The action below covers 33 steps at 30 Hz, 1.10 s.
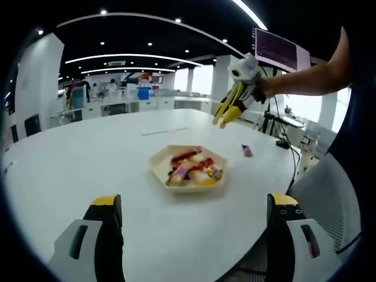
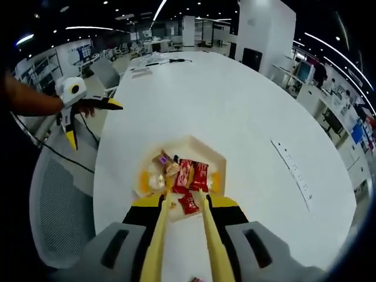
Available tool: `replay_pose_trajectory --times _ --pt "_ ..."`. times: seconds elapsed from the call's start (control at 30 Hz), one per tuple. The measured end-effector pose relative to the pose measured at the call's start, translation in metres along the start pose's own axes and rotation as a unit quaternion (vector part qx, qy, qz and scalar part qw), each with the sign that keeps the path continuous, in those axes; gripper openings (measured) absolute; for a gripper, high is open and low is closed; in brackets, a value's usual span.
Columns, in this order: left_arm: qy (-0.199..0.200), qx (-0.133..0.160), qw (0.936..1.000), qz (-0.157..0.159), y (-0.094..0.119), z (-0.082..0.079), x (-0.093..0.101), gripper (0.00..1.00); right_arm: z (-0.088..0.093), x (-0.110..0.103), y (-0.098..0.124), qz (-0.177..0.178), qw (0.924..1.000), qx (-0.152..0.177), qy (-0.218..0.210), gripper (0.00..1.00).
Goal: Place the target food into the container with the food tongs after gripping and lifting it, then release it inside without dropping or visibly crushing the food.
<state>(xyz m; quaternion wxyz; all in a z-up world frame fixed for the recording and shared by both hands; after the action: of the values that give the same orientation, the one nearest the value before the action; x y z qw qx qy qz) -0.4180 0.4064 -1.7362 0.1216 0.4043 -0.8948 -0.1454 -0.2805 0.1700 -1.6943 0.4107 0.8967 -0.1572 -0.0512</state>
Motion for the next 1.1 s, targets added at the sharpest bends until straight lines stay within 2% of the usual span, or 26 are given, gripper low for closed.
replay_pose_trajectory --times 0.43,0.8,1.1 --pt "0.000 -0.010 0.9999 0.006 -0.002 0.004 0.002 1.00 0.047 0.010 0.038 0.031 0.9995 -0.002 -0.010 0.27" --pt "-0.001 -0.016 0.9998 0.013 -0.004 0.006 0.005 1.00 0.092 0.023 0.070 0.058 0.9975 -0.001 -0.039 0.27" --pt "0.002 -0.017 0.9997 0.016 -0.004 0.006 0.006 1.00 0.123 0.032 0.094 0.076 0.9958 -0.012 -0.049 0.27"
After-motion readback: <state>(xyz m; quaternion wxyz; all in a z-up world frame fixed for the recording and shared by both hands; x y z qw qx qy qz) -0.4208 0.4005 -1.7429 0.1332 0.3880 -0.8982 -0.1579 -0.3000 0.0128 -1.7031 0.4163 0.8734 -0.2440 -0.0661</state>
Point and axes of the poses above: the point that each gripper's makers call its tool centre point, and the gripper's own axes: y roughly backward along the fingers, x roughly to its right, z roughly out of its underside, the point moved 2 cm from there along y, roughly backward along the fingers
